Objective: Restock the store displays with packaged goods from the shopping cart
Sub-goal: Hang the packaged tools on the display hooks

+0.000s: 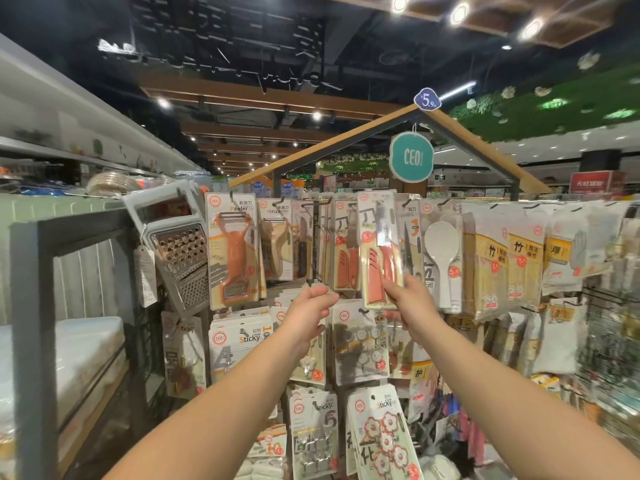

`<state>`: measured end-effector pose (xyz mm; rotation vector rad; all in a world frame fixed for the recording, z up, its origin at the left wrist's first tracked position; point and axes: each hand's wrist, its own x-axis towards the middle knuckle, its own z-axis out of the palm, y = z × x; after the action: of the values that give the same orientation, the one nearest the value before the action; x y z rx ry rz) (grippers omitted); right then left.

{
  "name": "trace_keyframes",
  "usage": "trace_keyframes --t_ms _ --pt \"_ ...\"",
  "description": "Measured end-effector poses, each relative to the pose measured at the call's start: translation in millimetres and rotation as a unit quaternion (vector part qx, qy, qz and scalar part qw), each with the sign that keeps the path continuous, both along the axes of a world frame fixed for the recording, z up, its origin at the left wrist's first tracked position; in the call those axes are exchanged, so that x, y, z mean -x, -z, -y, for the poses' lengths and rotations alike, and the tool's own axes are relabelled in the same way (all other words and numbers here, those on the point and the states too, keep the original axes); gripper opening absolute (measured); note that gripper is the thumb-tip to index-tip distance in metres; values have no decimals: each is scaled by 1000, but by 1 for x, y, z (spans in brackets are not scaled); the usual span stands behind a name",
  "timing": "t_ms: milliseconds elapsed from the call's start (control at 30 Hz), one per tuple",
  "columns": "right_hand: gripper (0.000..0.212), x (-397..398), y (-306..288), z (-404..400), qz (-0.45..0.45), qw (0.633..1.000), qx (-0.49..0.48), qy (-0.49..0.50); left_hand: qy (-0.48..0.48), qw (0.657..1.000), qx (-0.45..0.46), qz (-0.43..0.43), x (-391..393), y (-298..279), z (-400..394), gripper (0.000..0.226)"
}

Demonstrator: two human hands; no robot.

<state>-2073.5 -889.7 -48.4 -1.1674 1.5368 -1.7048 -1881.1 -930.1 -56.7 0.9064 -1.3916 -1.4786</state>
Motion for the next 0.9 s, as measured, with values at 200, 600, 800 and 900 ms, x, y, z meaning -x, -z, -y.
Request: trace_keyframes --t_ms 200,600,800,900 --pt "69 -3 -2 0 46 999 1 -19 5 1000 -11 6 -4 3 2 20" --pt "65 -8 -38 6 220 971 2 -96 6 1000 -23 4 0 8 -3 15" --pt "65 -10 -5 -6 175 977 -84 -84 25 999 -24 5 6 17 -11 16" --pt "21 -9 32 -28 136 978 -135 -79 43 999 -12 18 13 30 -23 16"
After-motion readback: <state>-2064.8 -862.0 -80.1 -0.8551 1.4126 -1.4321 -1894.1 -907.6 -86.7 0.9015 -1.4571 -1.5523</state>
